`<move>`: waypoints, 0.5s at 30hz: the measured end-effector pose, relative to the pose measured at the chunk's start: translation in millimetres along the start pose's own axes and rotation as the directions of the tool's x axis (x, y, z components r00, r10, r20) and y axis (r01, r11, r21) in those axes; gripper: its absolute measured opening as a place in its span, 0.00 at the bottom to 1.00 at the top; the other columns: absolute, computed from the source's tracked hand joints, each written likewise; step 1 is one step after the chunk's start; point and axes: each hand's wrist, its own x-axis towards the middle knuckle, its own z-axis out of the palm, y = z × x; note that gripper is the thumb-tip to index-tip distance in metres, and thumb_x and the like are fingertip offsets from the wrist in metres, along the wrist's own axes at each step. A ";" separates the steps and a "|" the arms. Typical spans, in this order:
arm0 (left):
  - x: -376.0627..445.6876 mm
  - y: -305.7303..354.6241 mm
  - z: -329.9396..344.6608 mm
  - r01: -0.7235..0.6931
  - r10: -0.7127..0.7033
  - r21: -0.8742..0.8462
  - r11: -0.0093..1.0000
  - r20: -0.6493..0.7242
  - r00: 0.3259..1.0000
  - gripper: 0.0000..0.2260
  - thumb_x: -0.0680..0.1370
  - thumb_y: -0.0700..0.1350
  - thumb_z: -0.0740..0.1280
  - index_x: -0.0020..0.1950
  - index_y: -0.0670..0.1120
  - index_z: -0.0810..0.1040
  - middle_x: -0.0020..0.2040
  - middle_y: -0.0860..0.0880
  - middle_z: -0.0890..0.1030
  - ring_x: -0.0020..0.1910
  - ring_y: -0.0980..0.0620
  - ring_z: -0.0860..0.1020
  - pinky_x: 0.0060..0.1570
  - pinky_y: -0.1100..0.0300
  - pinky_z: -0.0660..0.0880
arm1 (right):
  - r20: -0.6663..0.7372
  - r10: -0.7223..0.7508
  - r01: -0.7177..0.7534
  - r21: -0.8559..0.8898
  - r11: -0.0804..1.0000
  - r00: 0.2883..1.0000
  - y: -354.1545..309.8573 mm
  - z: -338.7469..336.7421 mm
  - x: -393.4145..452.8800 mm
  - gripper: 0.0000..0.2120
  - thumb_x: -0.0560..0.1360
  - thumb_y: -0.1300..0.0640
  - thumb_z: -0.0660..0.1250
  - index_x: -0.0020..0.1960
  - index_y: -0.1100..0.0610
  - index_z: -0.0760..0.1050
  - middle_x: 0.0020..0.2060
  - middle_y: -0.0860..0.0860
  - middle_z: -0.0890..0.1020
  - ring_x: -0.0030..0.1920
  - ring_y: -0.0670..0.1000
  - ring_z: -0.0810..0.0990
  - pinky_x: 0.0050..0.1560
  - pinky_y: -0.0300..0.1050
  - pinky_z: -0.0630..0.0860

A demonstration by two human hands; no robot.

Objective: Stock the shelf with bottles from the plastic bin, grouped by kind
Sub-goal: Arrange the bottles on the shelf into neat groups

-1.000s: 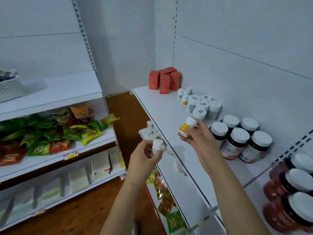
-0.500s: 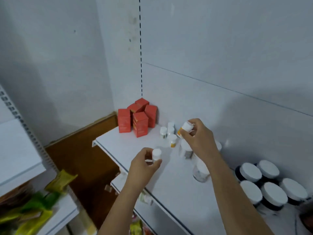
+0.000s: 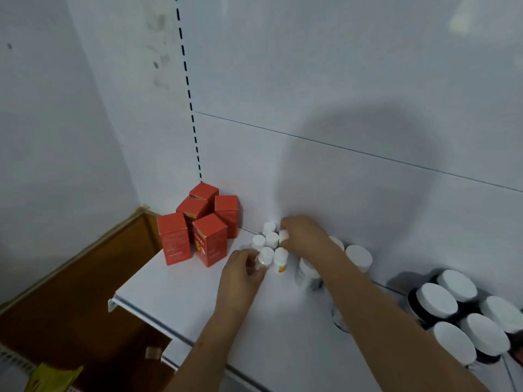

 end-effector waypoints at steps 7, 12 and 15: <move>11.2 -7.8 5.0 -0.024 0.023 0.038 0.999 0.030 0.999 0.11 0.71 0.42 0.76 0.49 0.50 0.78 0.48 0.53 0.77 0.45 0.59 0.77 0.47 0.62 0.76 | 0.111 0.011 -0.012 0.016 1.000 0.994 6.0 -2.9 2.3 0.11 0.75 0.58 0.67 0.56 0.59 0.78 0.53 0.55 0.81 0.51 0.54 0.78 0.44 0.40 0.67; -1.4 9.5 -0.1 -0.009 0.009 -0.018 1.000 -0.005 1.000 0.11 0.74 0.43 0.74 0.52 0.52 0.75 0.50 0.56 0.75 0.47 0.59 0.77 0.47 0.62 0.76 | 0.021 0.033 -0.037 0.184 0.982 0.999 11.7 -15.9 -14.8 0.16 0.77 0.55 0.67 0.63 0.58 0.75 0.56 0.55 0.78 0.52 0.55 0.79 0.49 0.46 0.78; -8.9 30.3 -10.7 -0.047 0.045 -0.027 0.999 -0.075 0.996 0.11 0.76 0.46 0.71 0.56 0.51 0.75 0.51 0.58 0.74 0.50 0.62 0.76 0.48 0.65 0.75 | -0.092 0.038 -0.007 0.316 0.949 0.995 8.2 -35.1 -38.8 0.15 0.78 0.51 0.66 0.63 0.55 0.75 0.54 0.53 0.79 0.50 0.53 0.80 0.51 0.51 0.80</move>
